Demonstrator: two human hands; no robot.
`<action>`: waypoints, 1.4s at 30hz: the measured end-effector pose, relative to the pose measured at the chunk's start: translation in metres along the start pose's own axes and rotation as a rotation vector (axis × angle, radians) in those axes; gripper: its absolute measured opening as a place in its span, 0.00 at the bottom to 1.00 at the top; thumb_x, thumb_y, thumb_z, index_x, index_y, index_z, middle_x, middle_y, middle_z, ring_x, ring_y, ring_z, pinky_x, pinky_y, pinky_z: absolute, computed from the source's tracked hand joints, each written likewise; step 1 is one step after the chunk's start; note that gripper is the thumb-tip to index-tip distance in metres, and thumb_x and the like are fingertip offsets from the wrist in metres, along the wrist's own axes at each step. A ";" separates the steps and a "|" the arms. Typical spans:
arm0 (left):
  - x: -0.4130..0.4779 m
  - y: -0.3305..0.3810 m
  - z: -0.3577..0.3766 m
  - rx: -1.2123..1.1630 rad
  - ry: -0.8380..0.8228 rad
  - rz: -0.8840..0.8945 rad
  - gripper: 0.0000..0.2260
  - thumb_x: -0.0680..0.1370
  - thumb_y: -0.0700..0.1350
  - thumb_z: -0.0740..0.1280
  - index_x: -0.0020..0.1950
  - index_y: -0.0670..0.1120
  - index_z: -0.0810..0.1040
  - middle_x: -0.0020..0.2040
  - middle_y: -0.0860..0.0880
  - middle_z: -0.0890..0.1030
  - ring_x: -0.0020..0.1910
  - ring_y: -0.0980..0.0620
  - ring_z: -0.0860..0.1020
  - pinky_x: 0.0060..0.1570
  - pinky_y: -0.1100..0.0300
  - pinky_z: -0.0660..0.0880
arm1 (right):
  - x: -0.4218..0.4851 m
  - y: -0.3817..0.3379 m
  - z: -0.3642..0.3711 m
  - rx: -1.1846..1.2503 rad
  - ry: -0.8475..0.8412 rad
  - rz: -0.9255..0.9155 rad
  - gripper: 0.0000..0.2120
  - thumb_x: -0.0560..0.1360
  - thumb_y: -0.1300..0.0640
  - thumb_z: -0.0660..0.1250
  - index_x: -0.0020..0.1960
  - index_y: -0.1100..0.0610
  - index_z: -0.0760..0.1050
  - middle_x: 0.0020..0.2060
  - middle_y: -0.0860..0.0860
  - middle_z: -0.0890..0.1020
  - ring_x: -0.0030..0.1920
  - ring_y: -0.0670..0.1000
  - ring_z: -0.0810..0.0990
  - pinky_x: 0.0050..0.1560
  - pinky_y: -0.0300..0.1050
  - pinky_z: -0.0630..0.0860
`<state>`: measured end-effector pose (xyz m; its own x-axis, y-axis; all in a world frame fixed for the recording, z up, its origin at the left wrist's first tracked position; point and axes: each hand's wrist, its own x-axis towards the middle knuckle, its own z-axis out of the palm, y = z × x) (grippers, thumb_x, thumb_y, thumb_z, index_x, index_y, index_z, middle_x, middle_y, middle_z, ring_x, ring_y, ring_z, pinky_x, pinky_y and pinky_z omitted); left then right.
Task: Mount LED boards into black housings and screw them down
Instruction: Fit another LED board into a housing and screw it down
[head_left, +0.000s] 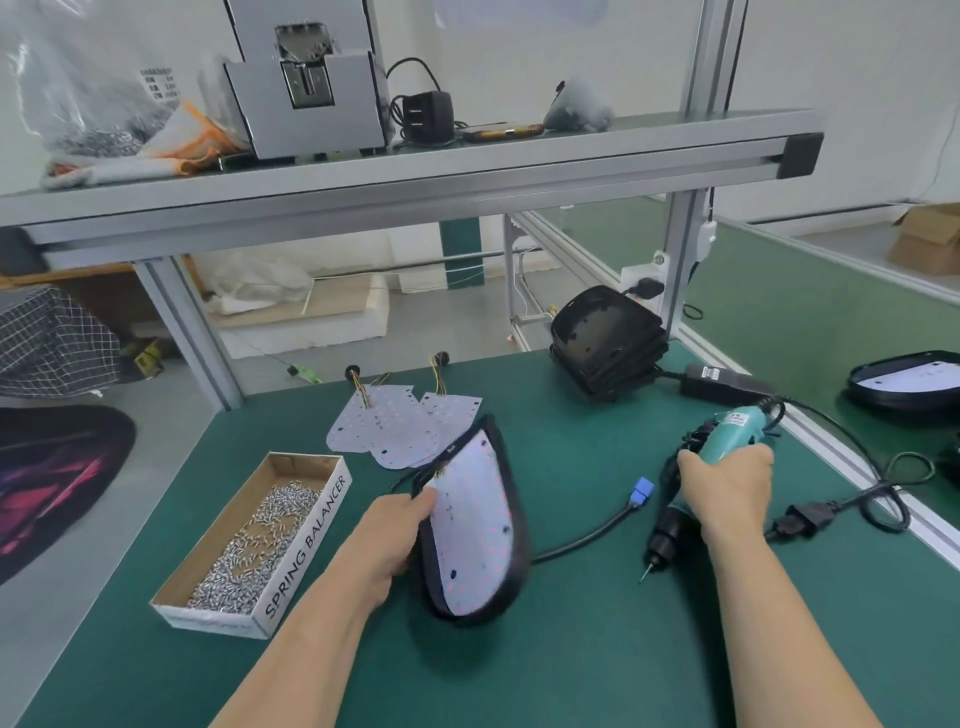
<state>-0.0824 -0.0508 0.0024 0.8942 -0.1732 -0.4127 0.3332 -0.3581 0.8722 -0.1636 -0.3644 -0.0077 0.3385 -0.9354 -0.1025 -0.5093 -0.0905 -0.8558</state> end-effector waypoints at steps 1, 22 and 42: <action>0.000 0.000 0.000 -0.065 -0.012 0.005 0.13 0.83 0.51 0.63 0.45 0.43 0.78 0.41 0.43 0.82 0.39 0.46 0.76 0.42 0.57 0.68 | 0.000 0.000 0.000 -0.001 0.000 -0.008 0.23 0.73 0.56 0.72 0.58 0.61 0.62 0.52 0.61 0.75 0.46 0.62 0.75 0.46 0.56 0.76; -0.013 -0.007 0.016 0.399 0.279 0.117 0.21 0.71 0.62 0.71 0.41 0.46 0.70 0.41 0.50 0.77 0.40 0.47 0.75 0.39 0.56 0.69 | -0.079 -0.090 0.002 1.158 -0.677 0.204 0.10 0.79 0.46 0.66 0.54 0.52 0.76 0.36 0.54 0.86 0.34 0.52 0.79 0.32 0.37 0.77; -0.014 -0.005 0.018 0.065 -0.033 0.046 0.25 0.67 0.52 0.73 0.54 0.34 0.81 0.52 0.39 0.85 0.51 0.40 0.84 0.46 0.53 0.76 | -0.081 -0.064 0.002 1.253 -0.897 0.162 0.21 0.83 0.45 0.56 0.52 0.62 0.77 0.46 0.62 0.85 0.36 0.58 0.82 0.27 0.41 0.72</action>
<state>-0.1022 -0.0635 -0.0009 0.8976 -0.2207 -0.3816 0.2706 -0.4076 0.8721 -0.1566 -0.2822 0.0544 0.9273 -0.3606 -0.1003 0.2248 0.7507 -0.6212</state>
